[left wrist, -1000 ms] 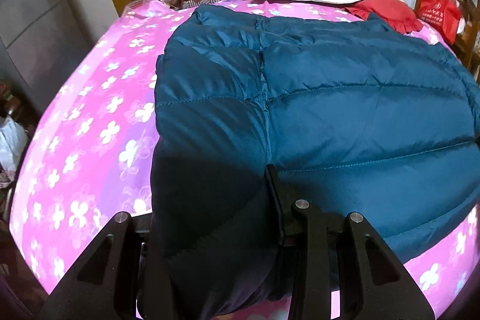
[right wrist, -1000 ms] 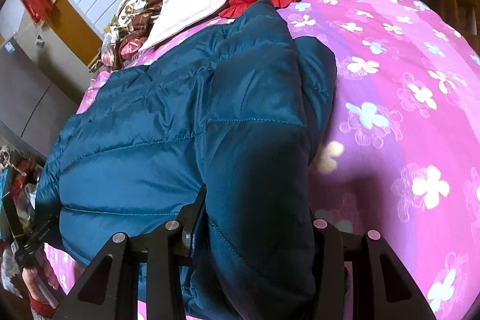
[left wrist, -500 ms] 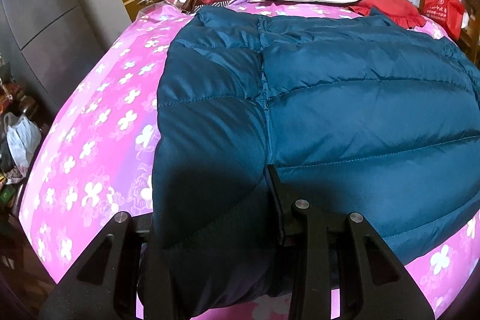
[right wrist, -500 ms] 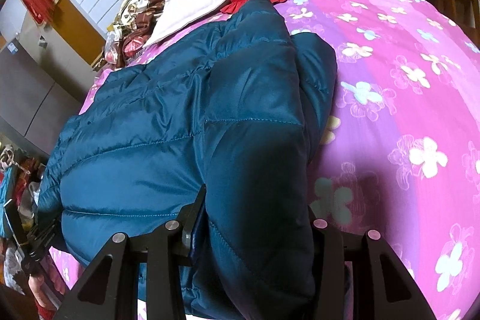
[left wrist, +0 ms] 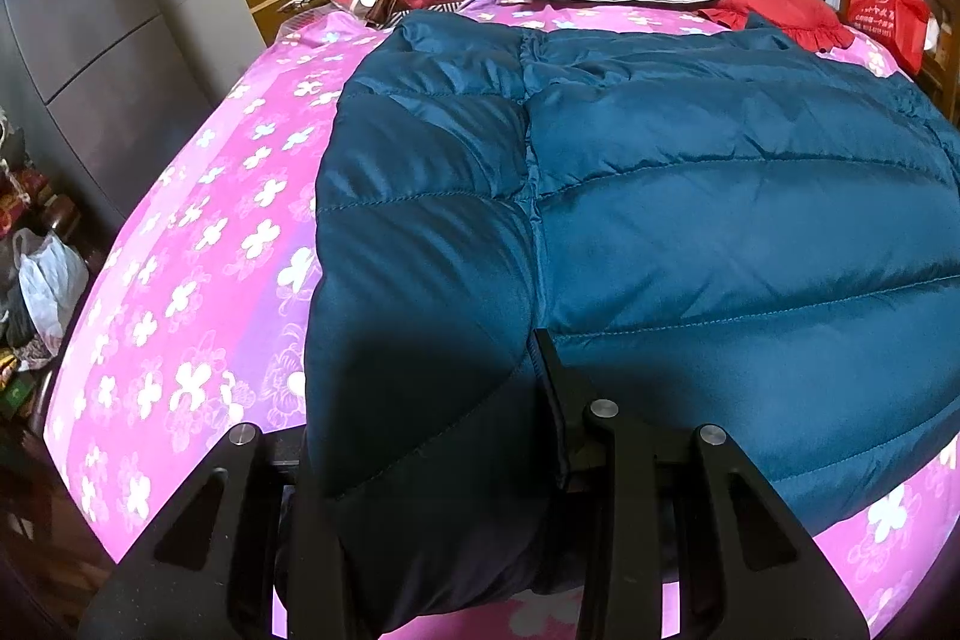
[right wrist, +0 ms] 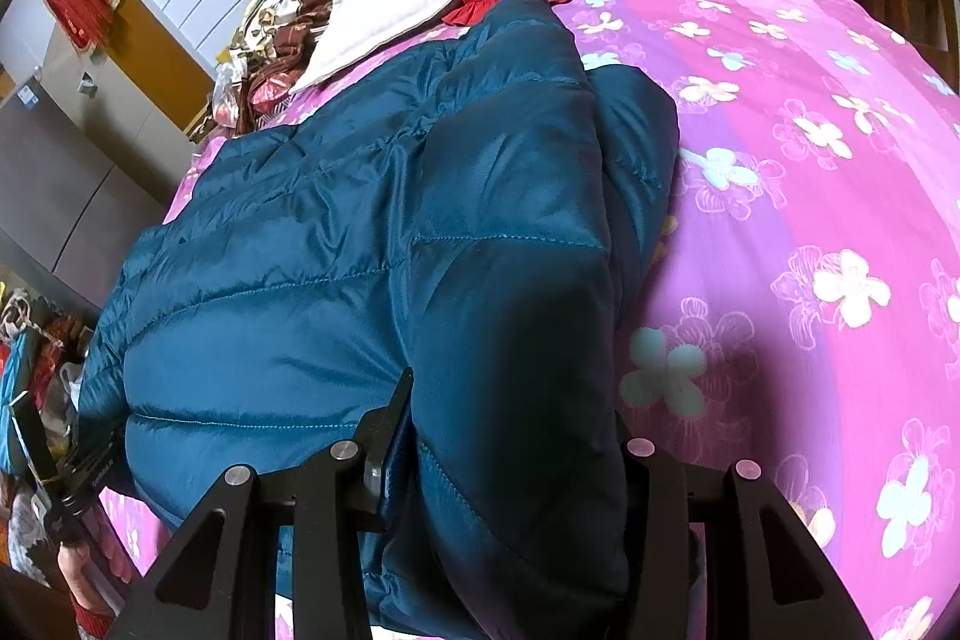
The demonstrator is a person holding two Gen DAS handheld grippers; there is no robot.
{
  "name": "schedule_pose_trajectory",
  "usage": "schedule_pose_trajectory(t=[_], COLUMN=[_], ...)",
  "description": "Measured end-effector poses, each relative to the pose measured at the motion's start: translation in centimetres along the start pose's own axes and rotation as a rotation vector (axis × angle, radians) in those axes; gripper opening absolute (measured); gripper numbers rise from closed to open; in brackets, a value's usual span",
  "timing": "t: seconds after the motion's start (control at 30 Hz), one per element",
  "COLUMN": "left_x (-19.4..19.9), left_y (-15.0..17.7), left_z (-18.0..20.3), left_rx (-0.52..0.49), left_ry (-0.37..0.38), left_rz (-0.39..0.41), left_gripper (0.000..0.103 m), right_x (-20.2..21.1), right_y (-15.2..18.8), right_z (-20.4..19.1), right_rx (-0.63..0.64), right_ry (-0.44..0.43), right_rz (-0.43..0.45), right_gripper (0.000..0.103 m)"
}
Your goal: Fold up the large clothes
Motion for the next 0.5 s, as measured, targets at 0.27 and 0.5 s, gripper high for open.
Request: schedule_pose_trajectory(t=[0.27, 0.5], left_x=[0.20, 0.44], left_y=[0.33, 0.51], left_z=[-0.30, -0.53], left_rx=[0.009, 0.012], left_ry=[0.006, 0.005], left_rz=[-0.003, -0.009], left_gripper=[0.033, 0.033], right_x=[0.10, 0.22], right_y=[0.25, 0.46], right_z=[-0.02, -0.07], right_rx=[0.001, 0.006], right_ry=[-0.001, 0.007], right_rz=[0.000, 0.004], right_gripper=[0.044, 0.043])
Point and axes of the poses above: each gripper's, at about its wrist camera, not at the fingertips, and x roughly against the way its jaws point, z to its right, y to its underside, the point moved 7 cm from there along -x, roughly the way its jaws point, and after that the axes turned 1 degree about -z, right-handed, at the moved point
